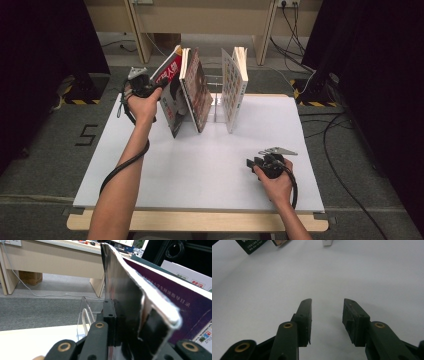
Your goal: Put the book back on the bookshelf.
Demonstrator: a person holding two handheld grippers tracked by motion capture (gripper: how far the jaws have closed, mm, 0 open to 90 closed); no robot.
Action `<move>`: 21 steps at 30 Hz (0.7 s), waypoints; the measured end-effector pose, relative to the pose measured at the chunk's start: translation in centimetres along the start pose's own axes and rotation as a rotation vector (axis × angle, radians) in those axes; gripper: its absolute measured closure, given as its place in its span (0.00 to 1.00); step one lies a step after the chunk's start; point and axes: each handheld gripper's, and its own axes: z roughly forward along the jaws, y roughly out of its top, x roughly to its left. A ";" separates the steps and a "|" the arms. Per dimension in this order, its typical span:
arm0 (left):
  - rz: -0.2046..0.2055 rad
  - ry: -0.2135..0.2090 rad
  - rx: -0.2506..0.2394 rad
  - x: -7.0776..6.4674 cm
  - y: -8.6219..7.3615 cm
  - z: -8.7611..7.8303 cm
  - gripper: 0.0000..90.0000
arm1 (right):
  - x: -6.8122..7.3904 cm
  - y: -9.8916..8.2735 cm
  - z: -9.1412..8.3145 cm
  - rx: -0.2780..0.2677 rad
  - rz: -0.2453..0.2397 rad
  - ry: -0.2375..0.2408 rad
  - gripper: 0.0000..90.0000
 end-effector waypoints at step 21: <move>0.098 0.093 -0.178 -1.6 -0.6 0.4 0.96 | -0.1 0.0 0.0 -0.001 -0.001 -0.001 0.66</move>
